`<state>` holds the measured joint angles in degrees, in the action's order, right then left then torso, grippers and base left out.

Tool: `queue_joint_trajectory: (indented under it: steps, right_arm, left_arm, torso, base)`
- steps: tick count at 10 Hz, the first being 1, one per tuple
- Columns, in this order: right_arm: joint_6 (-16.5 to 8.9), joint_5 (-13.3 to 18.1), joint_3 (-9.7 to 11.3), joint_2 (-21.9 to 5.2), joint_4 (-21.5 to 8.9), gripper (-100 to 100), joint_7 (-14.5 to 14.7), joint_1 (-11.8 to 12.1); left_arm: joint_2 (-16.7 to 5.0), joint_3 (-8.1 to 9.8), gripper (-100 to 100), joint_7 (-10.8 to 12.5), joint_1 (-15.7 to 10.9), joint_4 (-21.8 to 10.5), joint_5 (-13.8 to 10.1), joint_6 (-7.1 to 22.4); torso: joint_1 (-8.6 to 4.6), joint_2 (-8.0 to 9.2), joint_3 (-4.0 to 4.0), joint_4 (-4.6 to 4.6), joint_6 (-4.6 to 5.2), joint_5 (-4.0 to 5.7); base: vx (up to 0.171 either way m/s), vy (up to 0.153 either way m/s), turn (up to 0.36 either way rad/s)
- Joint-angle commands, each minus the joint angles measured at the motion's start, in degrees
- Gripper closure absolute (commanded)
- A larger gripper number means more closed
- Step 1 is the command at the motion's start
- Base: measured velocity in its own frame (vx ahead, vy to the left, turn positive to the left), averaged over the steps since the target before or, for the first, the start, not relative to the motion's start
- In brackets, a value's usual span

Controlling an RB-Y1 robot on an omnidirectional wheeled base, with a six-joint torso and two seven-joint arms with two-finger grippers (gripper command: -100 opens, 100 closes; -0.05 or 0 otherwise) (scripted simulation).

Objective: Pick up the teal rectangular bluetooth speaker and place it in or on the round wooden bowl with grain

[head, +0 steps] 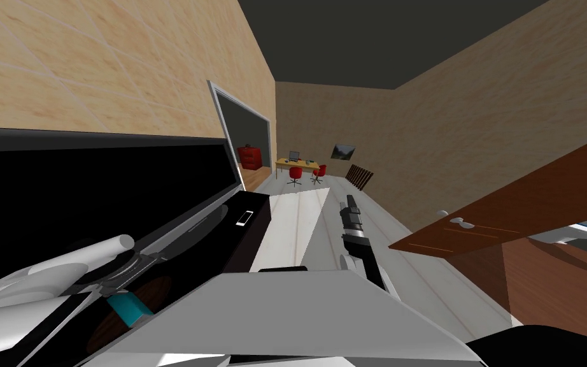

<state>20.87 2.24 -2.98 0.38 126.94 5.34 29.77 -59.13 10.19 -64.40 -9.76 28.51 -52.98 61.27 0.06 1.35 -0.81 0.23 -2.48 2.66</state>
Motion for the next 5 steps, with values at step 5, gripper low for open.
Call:
queue_joint_trajectory:
  steps: [5]
  right_arm:
    - [0.00,0.00,0.00,0.00,0.00,0,0.00,0.00]
  left_arm:
    - [0.00,0.00,0,0.00,0.00,0.00,0.00,0.00]
  torso:
    - [0.03,0.10,-0.06,0.03,0.00,-0.01]
  base:
    - [0.000,0.000,0.000]
